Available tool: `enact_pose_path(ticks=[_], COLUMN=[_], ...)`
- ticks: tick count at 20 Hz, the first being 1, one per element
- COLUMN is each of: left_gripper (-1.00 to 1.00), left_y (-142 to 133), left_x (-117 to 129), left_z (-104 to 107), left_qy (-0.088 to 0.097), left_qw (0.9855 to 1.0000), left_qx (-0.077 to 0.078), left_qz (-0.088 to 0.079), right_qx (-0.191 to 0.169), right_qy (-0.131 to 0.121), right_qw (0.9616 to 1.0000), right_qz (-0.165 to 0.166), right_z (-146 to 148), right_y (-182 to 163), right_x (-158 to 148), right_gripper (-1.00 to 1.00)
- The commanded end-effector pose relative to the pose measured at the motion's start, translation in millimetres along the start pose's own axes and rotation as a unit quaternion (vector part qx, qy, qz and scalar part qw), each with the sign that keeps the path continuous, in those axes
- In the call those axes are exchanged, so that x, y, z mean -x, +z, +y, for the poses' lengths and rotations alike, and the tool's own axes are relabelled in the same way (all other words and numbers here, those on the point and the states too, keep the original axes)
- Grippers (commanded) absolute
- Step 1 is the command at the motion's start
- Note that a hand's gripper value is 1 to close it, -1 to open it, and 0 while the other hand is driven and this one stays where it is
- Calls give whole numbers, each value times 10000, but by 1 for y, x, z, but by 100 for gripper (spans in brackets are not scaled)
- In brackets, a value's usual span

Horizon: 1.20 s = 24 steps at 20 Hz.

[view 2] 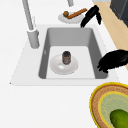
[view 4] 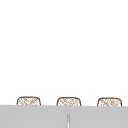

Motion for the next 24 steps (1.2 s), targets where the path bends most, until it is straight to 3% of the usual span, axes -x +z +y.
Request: enact_pose_path(ticks=[1, 8, 9, 10, 14, 19, 24], left_gripper=[0, 0, -100, -100, -100, -100, -100], left_y=[0, 0, -2, -5, -15, -28, -49], left_x=[0, 0, 7, 12, 39, 66, 92], left_z=[0, 0, 3, 4, 13, 26, 33], left_qy=[0, 0, -9, 0, 157, 373, 459], left_qw=[10000, 10000, 10000, 10000, 9998, 9992, 9986], left_qx=[0, 0, 43, -2, 120, 134, 209], left_qz=[0, 0, -86, -66, 20, 73, 147], right_qx=[137, 12, -19, 5, 53, 78, 90], right_qy=[-26, -36, -5, 60, 28, 5, -8], right_qw=[9998, 10000, 10000, 10000, 10000, 10000, 10000], right_qz=[137, 50, 3, -8, 4, 13, 18], right_z=[7, 3, 6, 5, 5, 5, 5], right_y=[8, 3, 6, 6, 6, 5, 5], right_x=[-3, -2, -3, -3, -3, -3, -3], right_gripper=[-100, -100, 0, 0, 0, 0, 0])
